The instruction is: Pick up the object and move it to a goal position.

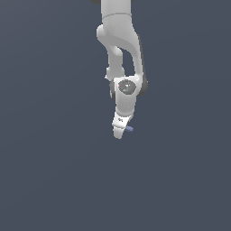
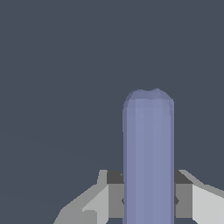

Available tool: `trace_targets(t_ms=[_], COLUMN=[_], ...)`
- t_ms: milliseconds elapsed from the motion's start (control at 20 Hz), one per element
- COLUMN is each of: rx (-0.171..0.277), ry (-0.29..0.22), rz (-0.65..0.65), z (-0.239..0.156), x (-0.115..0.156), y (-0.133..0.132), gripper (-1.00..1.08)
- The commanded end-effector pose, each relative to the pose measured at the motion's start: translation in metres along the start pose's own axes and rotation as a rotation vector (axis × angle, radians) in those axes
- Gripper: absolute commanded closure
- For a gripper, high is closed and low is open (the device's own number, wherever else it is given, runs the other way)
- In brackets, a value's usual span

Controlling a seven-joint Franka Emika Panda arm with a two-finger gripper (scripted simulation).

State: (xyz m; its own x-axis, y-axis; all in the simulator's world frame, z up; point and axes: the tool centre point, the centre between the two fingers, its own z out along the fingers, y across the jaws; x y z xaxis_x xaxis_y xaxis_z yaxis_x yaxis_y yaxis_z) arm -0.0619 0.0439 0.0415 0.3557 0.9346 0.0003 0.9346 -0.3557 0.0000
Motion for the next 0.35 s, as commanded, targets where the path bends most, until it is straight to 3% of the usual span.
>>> trace_targets(t_ms=[0,300], rx=[0.0,0.0], ry=[0.0,0.0], rz=[0.002,0.002], z=[-0.002,-0.004], x=[0.014,0.027], y=[-0.002,-0.003], gripper=[1.08,1.08])
